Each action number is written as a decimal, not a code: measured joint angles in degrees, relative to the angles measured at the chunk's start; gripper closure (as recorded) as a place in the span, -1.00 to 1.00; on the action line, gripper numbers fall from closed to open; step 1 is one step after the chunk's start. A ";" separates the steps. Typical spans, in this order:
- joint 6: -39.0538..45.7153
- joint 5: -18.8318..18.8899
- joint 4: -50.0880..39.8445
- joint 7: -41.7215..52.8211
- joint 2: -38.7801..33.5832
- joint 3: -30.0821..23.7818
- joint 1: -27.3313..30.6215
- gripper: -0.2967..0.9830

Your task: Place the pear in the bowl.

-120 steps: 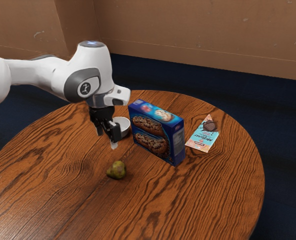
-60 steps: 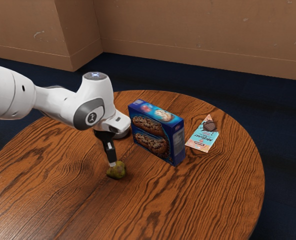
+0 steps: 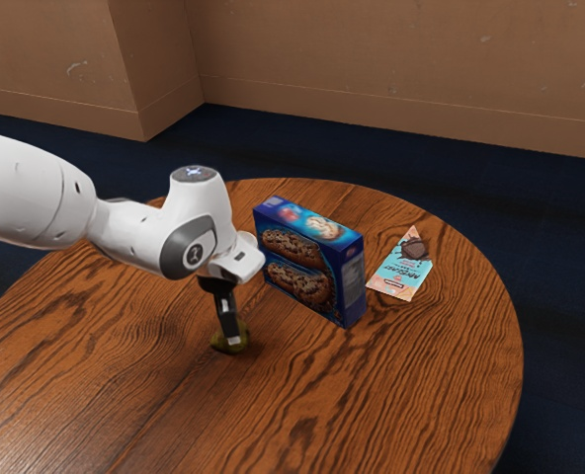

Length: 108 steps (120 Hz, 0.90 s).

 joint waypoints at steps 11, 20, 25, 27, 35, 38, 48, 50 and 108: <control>0.29 -0.32 0.01 1.10 0.66 0.00 0.18 -0.47; 0.46 -0.69 0.01 1.88 1.09 0.00 0.56 -0.48; 0.53 -0.83 0.01 2.28 1.37 0.00 0.60 -0.48; 0.56 -0.88 0.03 2.43 1.51 0.00 0.61 -0.48; 0.98 -1.02 0.08 2.99 2.17 0.00 0.62 -0.48; 1.15 -1.06 0.09 3.19 2.37 0.00 0.62 -0.48; 1.58 -1.14 0.08 3.79 2.70 0.00 0.62 -0.47; 1.65 -1.16 0.06 3.90 2.75 0.00 0.62 -0.47; 2.35 -3.64 0.01 6.10 3.56 0.00 0.96 -0.16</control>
